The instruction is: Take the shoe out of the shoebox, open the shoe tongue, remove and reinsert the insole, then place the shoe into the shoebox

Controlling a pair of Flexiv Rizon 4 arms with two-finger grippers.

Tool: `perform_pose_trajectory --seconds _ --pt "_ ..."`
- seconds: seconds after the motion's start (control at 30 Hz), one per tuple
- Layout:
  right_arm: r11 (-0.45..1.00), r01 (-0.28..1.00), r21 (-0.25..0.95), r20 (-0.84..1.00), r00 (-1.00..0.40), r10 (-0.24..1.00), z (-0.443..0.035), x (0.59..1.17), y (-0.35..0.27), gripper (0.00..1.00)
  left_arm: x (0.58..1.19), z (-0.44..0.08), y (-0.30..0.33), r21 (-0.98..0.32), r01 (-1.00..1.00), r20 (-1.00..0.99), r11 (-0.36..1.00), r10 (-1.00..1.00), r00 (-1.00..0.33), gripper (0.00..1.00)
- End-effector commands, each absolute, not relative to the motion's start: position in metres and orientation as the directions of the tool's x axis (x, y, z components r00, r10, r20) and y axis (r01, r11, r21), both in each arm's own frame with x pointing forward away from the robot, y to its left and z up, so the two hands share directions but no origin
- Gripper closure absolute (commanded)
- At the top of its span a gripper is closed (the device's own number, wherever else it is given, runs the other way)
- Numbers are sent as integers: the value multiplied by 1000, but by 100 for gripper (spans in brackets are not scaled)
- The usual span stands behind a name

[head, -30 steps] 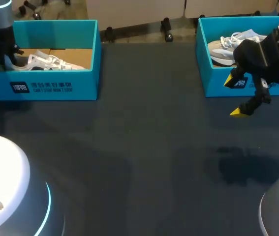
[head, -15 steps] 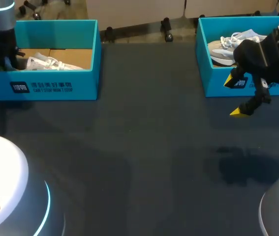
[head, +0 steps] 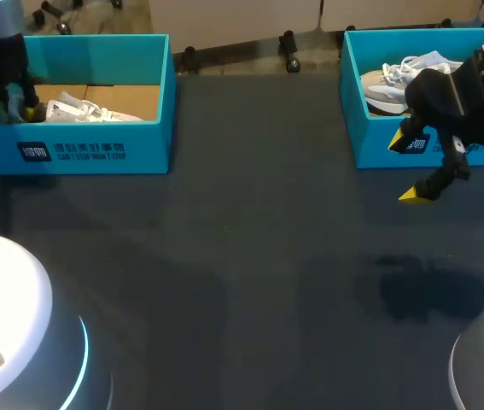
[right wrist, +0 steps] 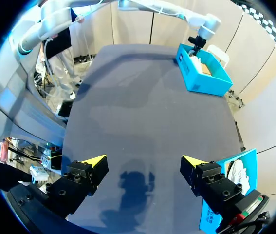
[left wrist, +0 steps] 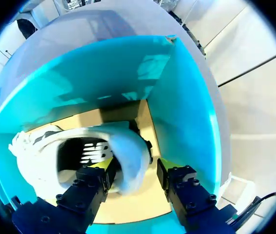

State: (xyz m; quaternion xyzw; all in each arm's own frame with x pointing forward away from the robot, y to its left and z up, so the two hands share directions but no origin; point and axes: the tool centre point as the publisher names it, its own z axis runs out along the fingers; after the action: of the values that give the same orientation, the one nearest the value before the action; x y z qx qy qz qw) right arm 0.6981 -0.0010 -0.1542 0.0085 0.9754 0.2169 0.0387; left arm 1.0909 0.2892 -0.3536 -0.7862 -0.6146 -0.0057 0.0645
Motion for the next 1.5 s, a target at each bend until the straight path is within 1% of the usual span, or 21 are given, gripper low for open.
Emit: perform_pose_trajectory --seconds 0.03,0.17,0.23,0.33,0.4,0.53,0.63,0.73,0.8,0.9,0.97,1.07,1.13,1.3,1.37,1.5 --pt "907 1 421 -69 -997 33 -155 700 0 0 1086 -336 285 -79 967 87 -243 964 249 42" --pt "907 1 421 -69 -997 33 -155 700 0 0 1087 -322 283 -67 972 86 -225 969 230 44" --pt "907 1 421 -69 -997 33 -155 700 0 0 1088 -313 281 -45 977 81 -209 974 212 38" --pt "907 1 421 -69 -997 33 -155 700 0 0 1089 -299 279 -20 984 66 -176 982 177 33" --pt "907 1 421 -69 -997 33 -155 700 0 0 1090 -288 278 -14 989 47 -147 988 148 32" --pt "907 1 421 -69 -997 33 -155 700 0 0 1091 -266 278 14 998 16 -60 998 60 37" --pt "907 1 421 -69 -997 33 -155 700 0 0 1088 -250 278 28 999 12 -23 1000 23 30" --pt "907 1 421 -69 -997 33 -155 700 0 0 1081 -234 277 46 999 15 23 1000 -24 29" --pt "907 1 421 -69 -997 33 -155 700 0 0 1075 -224 277 32 998 15 46 999 -46 28" --pt "907 1 421 -69 -997 33 -155 700 0 0 1064 -212 274 31 994 14 109 994 -110 21" --pt "907 1 421 -69 -997 33 -155 700 0 0 1056 -206 272 41 988 1 151 988 -151 19" --pt "907 1 421 -69 -997 33 -155 700 0 0 1045 -198 265 21 978 -6 207 978 -206 15" --pt "907 1 421 -69 -997 33 -155 700 0 0 1039 -194 260 13 974 -16 227 974 -227 9" --pt "907 1 421 -69 -997 33 -155 700 0 0 1020 -186 243 21 962 -16 273 962 -272 0" --pt "907 1 421 -69 -997 33 -155 700 0 0 1012 -182 236 21 961 -15 277 961 -277 0" --pt "905 18 426 -58 -997 47 -155 700 -24 0 996 -177 222 7 953 -27 303 953 -302 0"
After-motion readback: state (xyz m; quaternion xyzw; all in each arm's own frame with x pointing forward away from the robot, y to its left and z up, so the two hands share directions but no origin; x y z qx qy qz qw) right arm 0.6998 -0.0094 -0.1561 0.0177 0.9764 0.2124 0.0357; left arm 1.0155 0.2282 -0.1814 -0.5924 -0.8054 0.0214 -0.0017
